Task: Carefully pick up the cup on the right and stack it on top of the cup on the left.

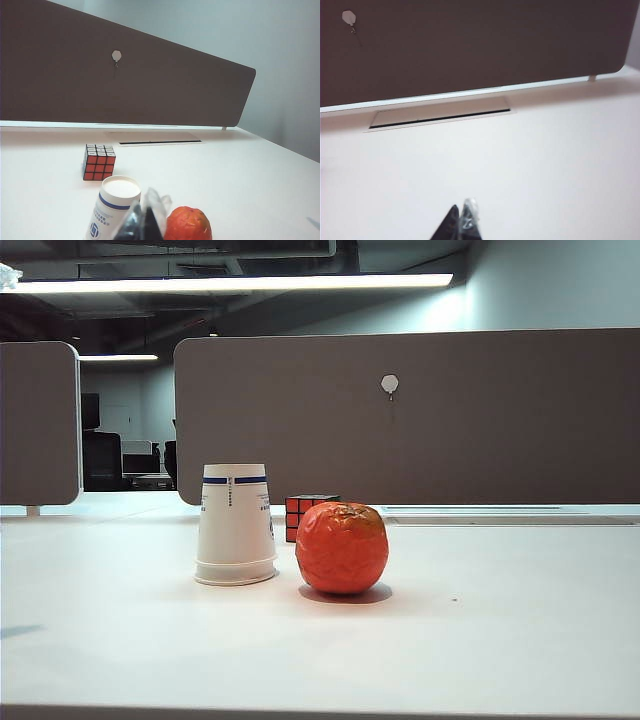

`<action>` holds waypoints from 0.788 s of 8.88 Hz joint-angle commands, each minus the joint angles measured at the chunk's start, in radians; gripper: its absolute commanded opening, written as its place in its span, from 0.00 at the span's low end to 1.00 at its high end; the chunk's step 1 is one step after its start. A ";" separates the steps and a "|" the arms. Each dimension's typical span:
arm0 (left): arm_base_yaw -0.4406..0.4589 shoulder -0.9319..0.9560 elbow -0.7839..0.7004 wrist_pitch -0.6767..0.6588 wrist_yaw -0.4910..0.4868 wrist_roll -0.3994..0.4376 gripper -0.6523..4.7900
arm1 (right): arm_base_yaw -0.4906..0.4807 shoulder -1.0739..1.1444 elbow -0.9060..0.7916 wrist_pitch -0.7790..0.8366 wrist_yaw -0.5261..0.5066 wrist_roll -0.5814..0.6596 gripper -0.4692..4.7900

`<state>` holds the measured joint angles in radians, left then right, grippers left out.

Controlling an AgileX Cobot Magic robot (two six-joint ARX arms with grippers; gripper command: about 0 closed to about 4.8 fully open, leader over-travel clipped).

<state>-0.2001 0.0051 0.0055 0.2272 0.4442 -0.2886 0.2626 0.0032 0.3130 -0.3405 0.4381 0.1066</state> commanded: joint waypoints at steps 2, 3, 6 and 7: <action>-0.001 0.000 0.002 0.013 0.006 0.000 0.12 | 0.003 -0.002 -0.017 0.037 -0.095 0.016 0.09; -0.001 0.000 0.002 0.013 0.006 0.000 0.12 | 0.003 -0.002 -0.021 0.040 -0.106 0.014 0.09; -0.001 0.000 0.002 0.013 0.006 0.000 0.12 | 0.003 -0.002 -0.068 0.058 -0.230 0.013 0.09; -0.001 0.000 0.002 0.013 0.006 0.000 0.12 | 0.003 -0.002 -0.079 0.060 -0.252 0.013 0.09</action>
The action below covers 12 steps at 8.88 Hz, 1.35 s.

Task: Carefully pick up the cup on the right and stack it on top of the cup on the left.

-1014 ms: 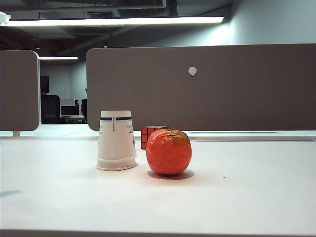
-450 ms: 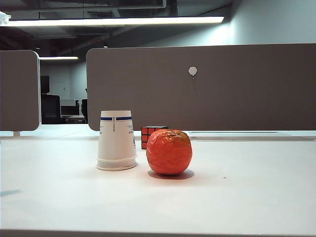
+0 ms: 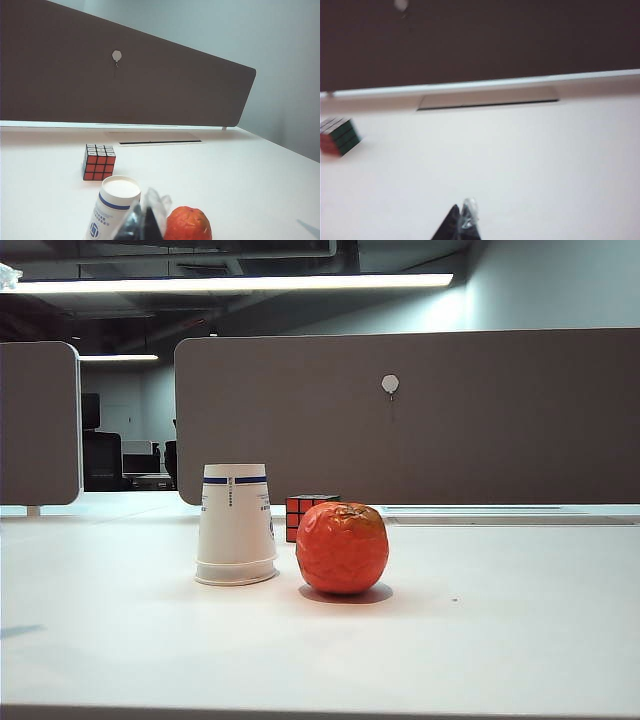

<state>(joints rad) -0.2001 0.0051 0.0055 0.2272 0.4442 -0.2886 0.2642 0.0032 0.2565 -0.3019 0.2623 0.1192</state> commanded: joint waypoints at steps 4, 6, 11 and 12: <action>-0.001 0.000 0.002 0.013 0.008 0.000 0.12 | 0.003 -0.002 -0.061 0.023 -0.160 0.002 0.09; -0.001 0.000 0.002 0.013 0.009 0.000 0.12 | 0.003 -0.002 -0.068 0.024 -0.184 0.001 0.09; -0.001 0.000 0.002 0.013 0.031 0.001 0.12 | 0.003 -0.002 -0.208 0.154 -0.355 -0.019 0.09; -0.001 0.000 0.002 0.013 0.031 0.001 0.12 | 0.003 -0.002 -0.210 0.153 -0.360 -0.019 0.09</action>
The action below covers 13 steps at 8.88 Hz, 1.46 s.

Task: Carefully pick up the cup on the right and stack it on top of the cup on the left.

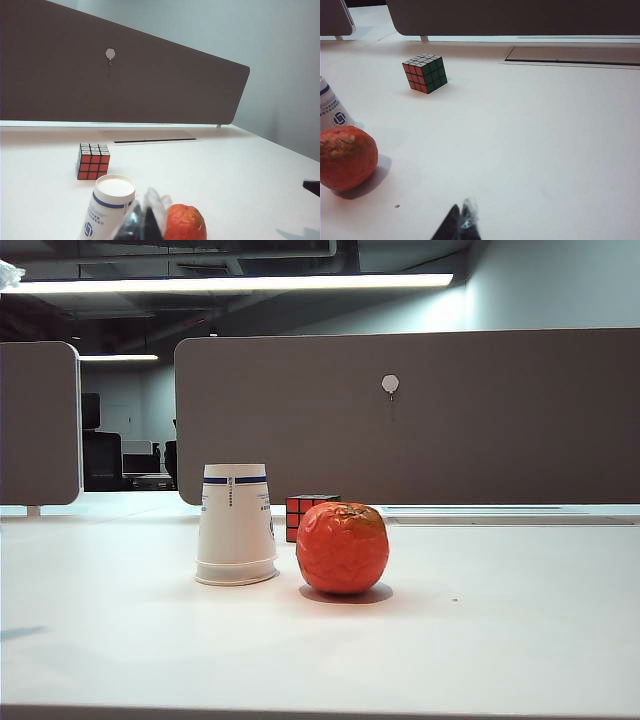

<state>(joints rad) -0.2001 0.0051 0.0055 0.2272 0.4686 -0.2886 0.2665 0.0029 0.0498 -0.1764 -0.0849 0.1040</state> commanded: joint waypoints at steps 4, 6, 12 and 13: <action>-0.001 0.000 0.002 -0.011 0.007 0.005 0.11 | 0.001 -0.002 -0.045 0.023 -0.053 -0.004 0.09; -0.001 0.000 0.002 -0.039 0.007 0.004 0.11 | 0.000 -0.002 -0.045 0.021 -0.056 -0.009 0.09; -0.001 0.000 0.002 -0.129 -0.002 0.027 0.11 | 0.000 -0.002 -0.045 0.017 -0.048 -0.012 0.09; 0.000 0.000 0.002 -0.194 -0.072 0.028 0.11 | 0.000 -0.002 -0.045 0.016 -0.005 -0.030 0.09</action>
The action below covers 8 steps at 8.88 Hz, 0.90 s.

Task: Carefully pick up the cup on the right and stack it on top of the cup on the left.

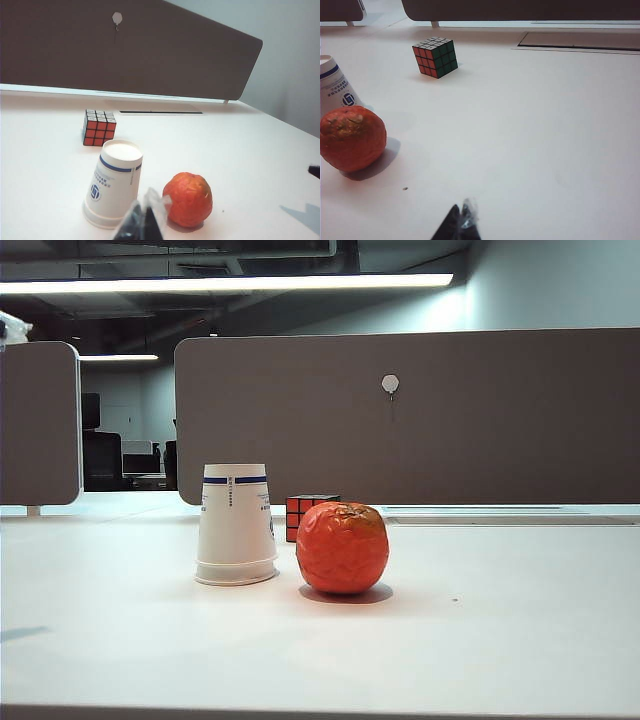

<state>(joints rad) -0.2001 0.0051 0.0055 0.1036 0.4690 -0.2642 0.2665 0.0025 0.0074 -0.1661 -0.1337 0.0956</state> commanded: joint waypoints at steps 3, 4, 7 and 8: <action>0.000 0.000 0.002 -0.148 -0.203 0.109 0.11 | 0.000 -0.002 -0.002 0.009 0.072 -0.021 0.09; 0.000 0.000 0.002 -0.144 -0.203 0.119 0.11 | 0.000 -0.002 -0.002 0.011 0.071 -0.021 0.09; 0.001 0.000 0.002 -0.106 -0.045 0.227 0.11 | 0.000 -0.002 -0.002 0.021 0.069 -0.021 0.09; 0.001 0.000 0.002 -0.106 -0.045 0.227 0.11 | 0.000 -0.002 -0.002 0.021 0.068 -0.021 0.09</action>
<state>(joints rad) -0.2001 0.0051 0.0055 -0.0151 0.4236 -0.0414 0.2665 0.0025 0.0074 -0.1631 -0.0650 0.0776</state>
